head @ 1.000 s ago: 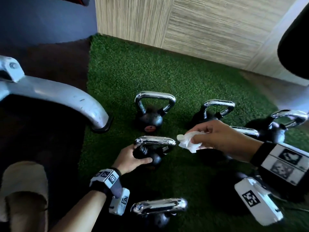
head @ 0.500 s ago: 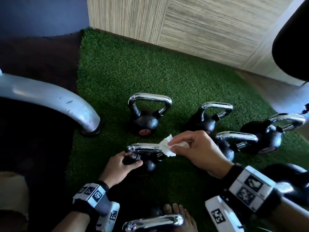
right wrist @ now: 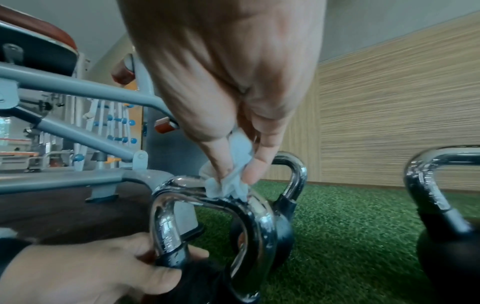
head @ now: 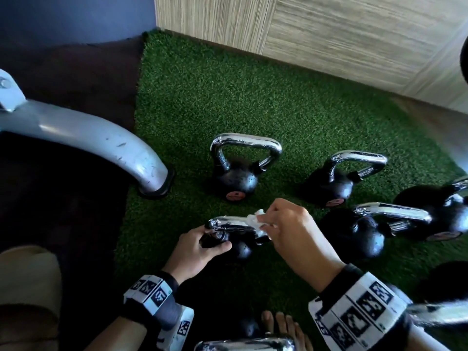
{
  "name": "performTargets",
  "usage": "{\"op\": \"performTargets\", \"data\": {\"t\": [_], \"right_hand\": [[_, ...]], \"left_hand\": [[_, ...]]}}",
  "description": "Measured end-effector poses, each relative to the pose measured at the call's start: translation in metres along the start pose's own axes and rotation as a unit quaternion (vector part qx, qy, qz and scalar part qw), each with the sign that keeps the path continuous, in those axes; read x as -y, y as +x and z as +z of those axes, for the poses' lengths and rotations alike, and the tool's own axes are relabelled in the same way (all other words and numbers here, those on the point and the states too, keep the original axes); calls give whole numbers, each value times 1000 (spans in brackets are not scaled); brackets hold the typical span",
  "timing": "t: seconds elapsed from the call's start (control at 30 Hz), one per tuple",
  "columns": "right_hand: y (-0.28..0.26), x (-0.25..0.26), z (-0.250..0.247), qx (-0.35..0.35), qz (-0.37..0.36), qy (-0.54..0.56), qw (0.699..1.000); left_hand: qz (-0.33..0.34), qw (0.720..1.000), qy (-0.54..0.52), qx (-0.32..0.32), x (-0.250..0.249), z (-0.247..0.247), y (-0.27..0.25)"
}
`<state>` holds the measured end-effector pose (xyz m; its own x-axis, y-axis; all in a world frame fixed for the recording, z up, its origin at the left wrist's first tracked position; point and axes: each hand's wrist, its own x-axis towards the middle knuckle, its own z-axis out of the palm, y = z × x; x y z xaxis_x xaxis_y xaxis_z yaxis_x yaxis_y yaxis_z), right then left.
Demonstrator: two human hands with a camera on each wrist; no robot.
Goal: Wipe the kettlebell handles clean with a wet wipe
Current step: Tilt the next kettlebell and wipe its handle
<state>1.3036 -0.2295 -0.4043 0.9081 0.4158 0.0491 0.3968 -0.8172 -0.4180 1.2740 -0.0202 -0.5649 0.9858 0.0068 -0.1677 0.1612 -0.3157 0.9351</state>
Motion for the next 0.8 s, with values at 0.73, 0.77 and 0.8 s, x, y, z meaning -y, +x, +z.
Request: {"op": "performTargets", "data": {"t": [0.73,0.77,0.8], "right_hand": [[-20,-45,31,-101,273,369,883],[-20,-48,34,-93,288,397,867],[-18,-51,36,-80,301,425,850]], "left_hand": [[1,1000,5,8,-3,-3,-3],[-3,1000,5,9,-3,-3,-3],[-5,1000,10,11,-3,-3,-3]]}}
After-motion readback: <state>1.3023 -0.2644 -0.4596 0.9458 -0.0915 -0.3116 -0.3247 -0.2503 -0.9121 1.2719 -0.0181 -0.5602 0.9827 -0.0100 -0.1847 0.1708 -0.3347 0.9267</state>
